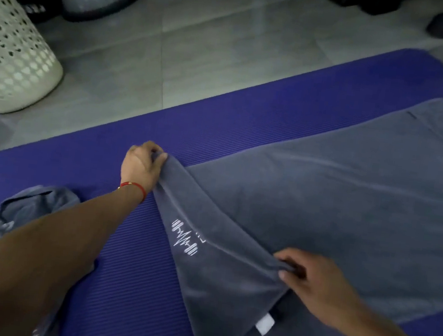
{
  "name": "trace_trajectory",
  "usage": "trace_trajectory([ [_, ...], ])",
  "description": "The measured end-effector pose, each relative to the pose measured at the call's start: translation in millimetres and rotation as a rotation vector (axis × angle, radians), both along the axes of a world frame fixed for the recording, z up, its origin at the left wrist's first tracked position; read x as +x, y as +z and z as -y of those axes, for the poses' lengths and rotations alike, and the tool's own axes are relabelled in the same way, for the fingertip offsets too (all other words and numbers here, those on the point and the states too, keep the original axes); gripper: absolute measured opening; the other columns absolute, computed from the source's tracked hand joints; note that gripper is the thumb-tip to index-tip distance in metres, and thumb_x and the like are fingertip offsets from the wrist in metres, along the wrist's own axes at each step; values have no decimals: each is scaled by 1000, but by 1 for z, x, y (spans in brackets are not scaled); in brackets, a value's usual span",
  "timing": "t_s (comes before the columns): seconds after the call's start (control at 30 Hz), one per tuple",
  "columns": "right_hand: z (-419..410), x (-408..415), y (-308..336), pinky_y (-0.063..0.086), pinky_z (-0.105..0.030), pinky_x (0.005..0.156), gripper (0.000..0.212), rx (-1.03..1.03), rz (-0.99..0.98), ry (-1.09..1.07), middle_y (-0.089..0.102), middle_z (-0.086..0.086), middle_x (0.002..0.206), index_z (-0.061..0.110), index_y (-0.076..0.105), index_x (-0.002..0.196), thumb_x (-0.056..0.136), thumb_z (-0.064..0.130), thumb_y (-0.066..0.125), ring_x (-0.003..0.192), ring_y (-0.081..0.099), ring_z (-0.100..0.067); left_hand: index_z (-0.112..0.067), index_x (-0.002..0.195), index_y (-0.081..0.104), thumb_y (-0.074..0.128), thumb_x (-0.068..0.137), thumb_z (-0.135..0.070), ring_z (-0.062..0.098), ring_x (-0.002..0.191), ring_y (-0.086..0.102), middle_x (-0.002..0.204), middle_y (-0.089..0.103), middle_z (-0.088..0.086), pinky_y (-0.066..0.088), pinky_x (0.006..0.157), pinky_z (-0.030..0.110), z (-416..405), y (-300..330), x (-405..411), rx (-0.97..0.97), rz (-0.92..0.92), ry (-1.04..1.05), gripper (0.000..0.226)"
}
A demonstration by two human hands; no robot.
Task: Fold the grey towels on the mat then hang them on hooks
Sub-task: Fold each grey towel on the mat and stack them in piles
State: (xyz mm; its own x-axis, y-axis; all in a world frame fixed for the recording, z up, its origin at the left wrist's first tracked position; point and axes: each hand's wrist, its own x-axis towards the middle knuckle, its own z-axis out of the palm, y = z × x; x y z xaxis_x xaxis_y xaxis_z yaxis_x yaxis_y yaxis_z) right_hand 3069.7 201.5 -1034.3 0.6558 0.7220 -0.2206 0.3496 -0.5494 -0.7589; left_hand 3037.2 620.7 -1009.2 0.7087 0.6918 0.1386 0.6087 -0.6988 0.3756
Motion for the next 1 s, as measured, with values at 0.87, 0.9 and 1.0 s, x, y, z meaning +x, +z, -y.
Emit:
trace_trajectory([
  [0.87,299,206,-67,46,-41,85,11,-103,499,-1425,57,-2,102,12,64,103,95,4,61,98,47,-20,-10,118,63,48,104,-18,39,116,57,123,64,20,46,90,40,444,-14,478,-113,20,-552,23],
  [0.9,299,206,-72,46,-45,86,16,-152,528,-1401,59,-6,104,11,64,106,93,2,63,98,48,-24,-9,116,63,47,103,-18,40,116,57,122,64,20,45,89,40,448,-26,484,-99,-26,-552,22],
  [1.0,301,212,-78,45,-49,86,27,-203,570,-1393,62,-14,109,6,63,117,91,1,65,99,50,-31,-7,112,63,48,102,-19,39,115,57,120,64,20,45,87,39,453,-42,500,-124,-108,-526,21],
])
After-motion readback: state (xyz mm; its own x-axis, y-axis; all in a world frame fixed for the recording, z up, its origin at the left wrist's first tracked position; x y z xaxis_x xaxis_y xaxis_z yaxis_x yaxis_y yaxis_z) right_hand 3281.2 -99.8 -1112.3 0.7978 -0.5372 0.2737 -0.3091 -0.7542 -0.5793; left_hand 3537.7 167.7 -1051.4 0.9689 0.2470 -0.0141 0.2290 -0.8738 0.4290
